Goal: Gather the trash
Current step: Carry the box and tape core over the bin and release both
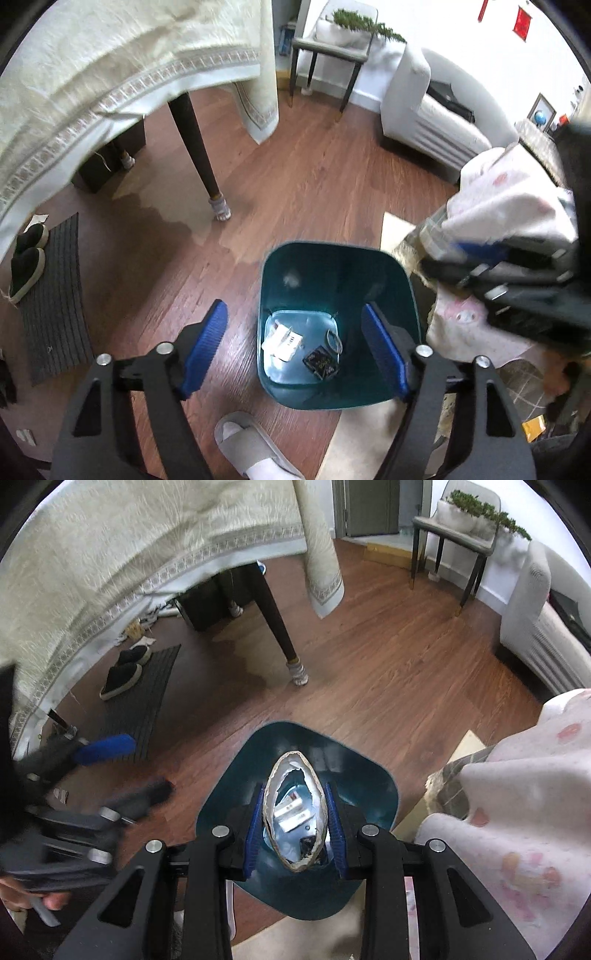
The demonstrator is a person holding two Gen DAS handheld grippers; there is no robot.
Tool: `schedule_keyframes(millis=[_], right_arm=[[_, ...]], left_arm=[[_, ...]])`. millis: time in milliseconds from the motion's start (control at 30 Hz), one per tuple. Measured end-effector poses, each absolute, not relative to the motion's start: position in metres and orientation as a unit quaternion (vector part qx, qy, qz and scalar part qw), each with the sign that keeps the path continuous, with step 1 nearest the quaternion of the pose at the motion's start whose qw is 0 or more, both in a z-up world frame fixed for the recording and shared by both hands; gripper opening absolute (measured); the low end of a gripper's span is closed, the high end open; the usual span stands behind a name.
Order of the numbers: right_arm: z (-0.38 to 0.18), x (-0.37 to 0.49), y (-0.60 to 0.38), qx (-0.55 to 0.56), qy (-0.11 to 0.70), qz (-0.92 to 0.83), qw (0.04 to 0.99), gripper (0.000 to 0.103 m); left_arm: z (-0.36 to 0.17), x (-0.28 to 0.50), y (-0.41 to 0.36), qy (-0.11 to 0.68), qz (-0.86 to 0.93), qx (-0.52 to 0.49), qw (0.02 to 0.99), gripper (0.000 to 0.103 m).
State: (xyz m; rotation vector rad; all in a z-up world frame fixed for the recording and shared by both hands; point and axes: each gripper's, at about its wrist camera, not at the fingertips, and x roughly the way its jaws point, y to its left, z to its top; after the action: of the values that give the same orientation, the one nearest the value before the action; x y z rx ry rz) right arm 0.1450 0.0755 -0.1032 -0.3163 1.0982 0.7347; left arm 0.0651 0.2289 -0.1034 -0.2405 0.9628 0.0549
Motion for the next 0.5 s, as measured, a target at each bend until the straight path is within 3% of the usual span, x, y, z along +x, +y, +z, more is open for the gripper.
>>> schedule_keyframes(millis=[167, 500], right_arm=[[-0.137, 0.144, 0.085, -0.166, 0.534, 0.329, 0.761, 0.032], [-0.186, 0.136, 0.084, -0.201, 0.574, 0.306, 0.733, 0.032]], left_arm=[[-0.078, 0.057, 0.233, 0.429, 0.022, -0.126, 0.894, 0.062], [-0.025, 0.048, 0.227, 0.372, -0.006, -0.137, 0.918, 0.049]])
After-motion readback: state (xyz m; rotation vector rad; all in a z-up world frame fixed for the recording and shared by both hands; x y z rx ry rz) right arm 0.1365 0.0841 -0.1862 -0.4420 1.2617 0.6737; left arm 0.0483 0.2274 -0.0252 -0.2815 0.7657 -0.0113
